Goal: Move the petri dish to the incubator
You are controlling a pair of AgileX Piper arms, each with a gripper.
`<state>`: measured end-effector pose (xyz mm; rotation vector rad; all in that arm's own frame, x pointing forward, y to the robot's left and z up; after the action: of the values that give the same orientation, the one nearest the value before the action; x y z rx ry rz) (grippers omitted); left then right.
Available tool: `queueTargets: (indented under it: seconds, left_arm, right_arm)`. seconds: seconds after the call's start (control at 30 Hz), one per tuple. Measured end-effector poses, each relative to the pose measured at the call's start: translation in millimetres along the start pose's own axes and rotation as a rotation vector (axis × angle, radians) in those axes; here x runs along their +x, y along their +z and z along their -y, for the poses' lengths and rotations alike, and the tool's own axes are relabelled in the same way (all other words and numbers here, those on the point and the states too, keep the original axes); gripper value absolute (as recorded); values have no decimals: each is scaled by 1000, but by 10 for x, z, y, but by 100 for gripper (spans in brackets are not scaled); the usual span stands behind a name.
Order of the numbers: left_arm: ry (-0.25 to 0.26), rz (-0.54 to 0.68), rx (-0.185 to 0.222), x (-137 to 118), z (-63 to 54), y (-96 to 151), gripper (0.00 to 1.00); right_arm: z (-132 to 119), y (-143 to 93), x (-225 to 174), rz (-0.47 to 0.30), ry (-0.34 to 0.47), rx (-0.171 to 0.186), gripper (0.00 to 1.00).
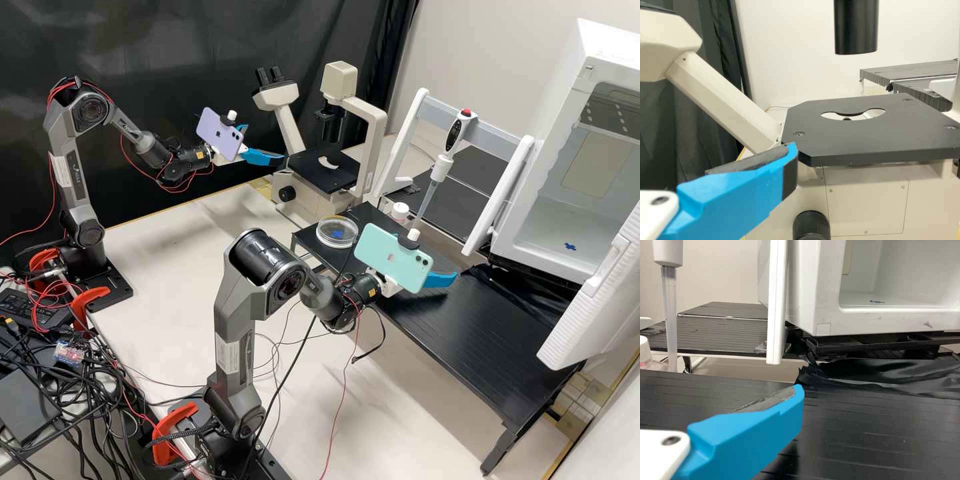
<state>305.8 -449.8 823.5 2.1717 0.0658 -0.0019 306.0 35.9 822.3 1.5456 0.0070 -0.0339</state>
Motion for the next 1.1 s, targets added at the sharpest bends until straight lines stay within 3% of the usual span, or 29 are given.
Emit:
queueTargets:
  seconds: [0.53,0.83,1.1]
  left_arm:
    - [0,0,0,0,0,0,100]
    - [0,0,0,0,0,0,100]
    - [0,0,0,0,0,0,100]
  right_arm:
    - [-39,-46,-134,-17,14,0,100]
    - [85,-364,-467,-188,-18,5,100]
    - [321,-609,-679,-324,-110,-3,100]
